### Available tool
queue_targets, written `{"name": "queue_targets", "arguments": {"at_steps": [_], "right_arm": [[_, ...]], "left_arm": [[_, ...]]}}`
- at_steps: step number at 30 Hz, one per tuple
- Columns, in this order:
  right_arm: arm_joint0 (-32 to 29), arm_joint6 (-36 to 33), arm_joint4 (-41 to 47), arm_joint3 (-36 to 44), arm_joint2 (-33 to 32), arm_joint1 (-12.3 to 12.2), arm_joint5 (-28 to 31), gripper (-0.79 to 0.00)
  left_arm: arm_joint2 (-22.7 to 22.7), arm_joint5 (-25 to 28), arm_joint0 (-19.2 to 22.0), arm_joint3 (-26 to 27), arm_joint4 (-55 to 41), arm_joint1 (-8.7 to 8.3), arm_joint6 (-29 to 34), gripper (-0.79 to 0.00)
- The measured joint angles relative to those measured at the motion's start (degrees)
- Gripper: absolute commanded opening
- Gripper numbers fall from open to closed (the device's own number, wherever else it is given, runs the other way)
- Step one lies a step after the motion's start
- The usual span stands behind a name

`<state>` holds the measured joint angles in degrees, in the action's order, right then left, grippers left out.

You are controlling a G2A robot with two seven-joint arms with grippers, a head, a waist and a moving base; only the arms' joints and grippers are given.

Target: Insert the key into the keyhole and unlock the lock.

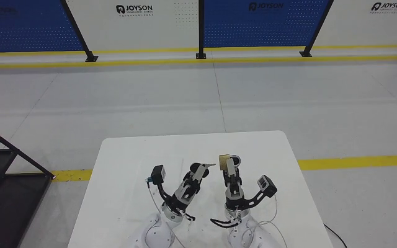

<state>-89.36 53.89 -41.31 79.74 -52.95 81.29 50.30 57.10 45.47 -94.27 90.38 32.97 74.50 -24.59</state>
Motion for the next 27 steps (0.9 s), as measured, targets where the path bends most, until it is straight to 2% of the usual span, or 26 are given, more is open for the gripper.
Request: {"name": "queue_targets", "arguments": {"at_steps": [27], "right_arm": [[0.00, 0.00, 0.00, 0.00, 0.00, 0.00, 0.00, -0.785]], "left_arm": [[-1.41, 0.11, 1.01, -1.49, 0.86, 1.35, -1.89, -0.785]]}}
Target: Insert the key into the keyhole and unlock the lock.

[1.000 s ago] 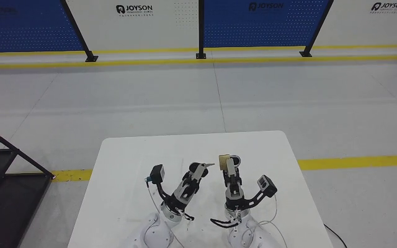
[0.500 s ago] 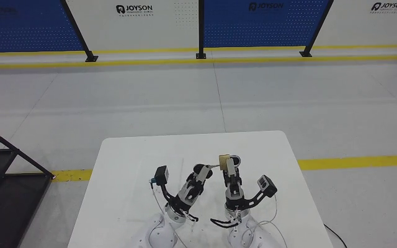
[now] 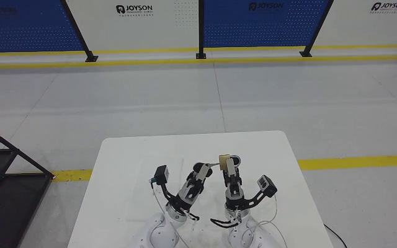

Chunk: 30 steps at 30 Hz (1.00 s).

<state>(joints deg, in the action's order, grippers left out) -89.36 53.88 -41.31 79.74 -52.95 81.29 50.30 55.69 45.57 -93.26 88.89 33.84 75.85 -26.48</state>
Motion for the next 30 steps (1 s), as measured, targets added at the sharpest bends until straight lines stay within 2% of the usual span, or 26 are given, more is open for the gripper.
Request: {"name": "queue_targets", "arguments": {"at_steps": [13, 19, 30], "right_arm": [[0.00, -0.01, 0.00, 0.01, 0.00, 0.00, -0.01, -0.785], [-0.71, -3.64, 2.00, 1.82, -0.61, 0.05, -1.94, -0.785], [-1.28, -5.54, 0.24, 2.28, -1.21, 0.43, -2.99, -0.785]], "left_arm": [[-0.20, -0.52, 0.07, -0.17, 0.59, 0.48, -0.34, -0.785], [-0.32, -0.47, -0.02, -0.09, 0.96, 0.66, -0.39, -0.785], [-0.25, -0.86, -0.20, 0.05, 2.10, 0.94, -0.90, -0.785]]}}
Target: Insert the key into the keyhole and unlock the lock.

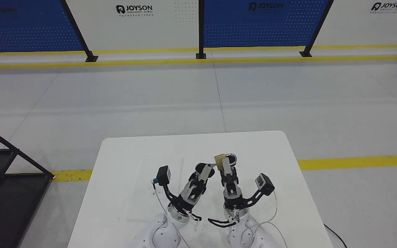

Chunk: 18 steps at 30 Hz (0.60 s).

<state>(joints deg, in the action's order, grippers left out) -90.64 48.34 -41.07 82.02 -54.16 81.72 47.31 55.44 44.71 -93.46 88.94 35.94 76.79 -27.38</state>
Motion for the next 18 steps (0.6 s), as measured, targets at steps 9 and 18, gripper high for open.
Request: {"name": "queue_targets", "arguments": {"at_steps": [9, 18], "right_arm": [[-0.15, -0.89, -1.29, -0.20, -0.21, 0.31, -0.16, -0.785], [-0.30, -2.20, -0.55, -0.17, -0.68, 0.56, -0.30, -0.785]], "left_arm": [[-0.17, -0.56, -0.07, -0.07, 1.42, 0.27, -0.66, -0.785], [-0.01, -0.90, -0.26, -0.07, 3.67, 0.37, -2.28, -0.785]]}}
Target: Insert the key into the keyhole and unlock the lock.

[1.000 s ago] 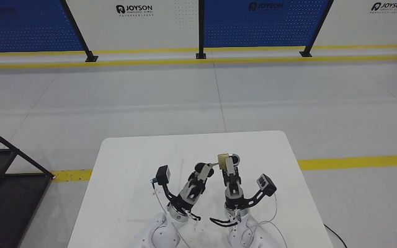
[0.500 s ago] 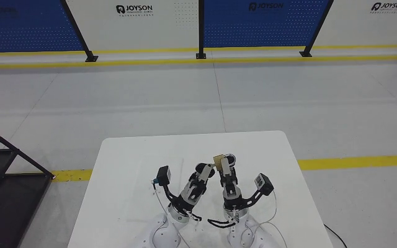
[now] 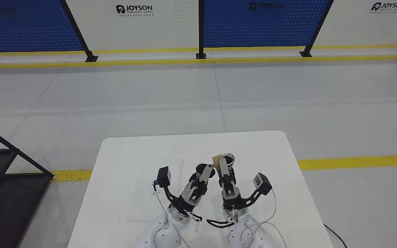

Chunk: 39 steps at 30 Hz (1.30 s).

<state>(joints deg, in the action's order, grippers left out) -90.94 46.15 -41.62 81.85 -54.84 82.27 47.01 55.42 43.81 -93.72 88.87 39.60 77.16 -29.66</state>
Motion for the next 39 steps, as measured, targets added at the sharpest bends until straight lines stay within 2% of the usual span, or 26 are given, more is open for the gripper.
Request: {"name": "queue_targets", "arguments": {"at_steps": [12, 31, 39], "right_arm": [[-2.24, -3.41, -0.16, 2.28, -1.54, -0.25, -1.41, -0.785], [-3.11, -5.07, 0.53, 3.33, -2.11, -0.30, -2.45, -0.785], [-3.63, -9.46, 6.66, 5.41, -2.76, -0.27, -5.66, -0.785]], "left_arm": [[0.27, -1.35, -0.04, 0.94, -0.94, -0.01, 1.58, -0.785], [1.02, -1.52, -0.38, 0.37, 1.80, 0.04, -0.64, -0.785], [1.06, -2.78, -0.45, 1.00, 1.76, 0.07, 0.13, -0.785]]}}
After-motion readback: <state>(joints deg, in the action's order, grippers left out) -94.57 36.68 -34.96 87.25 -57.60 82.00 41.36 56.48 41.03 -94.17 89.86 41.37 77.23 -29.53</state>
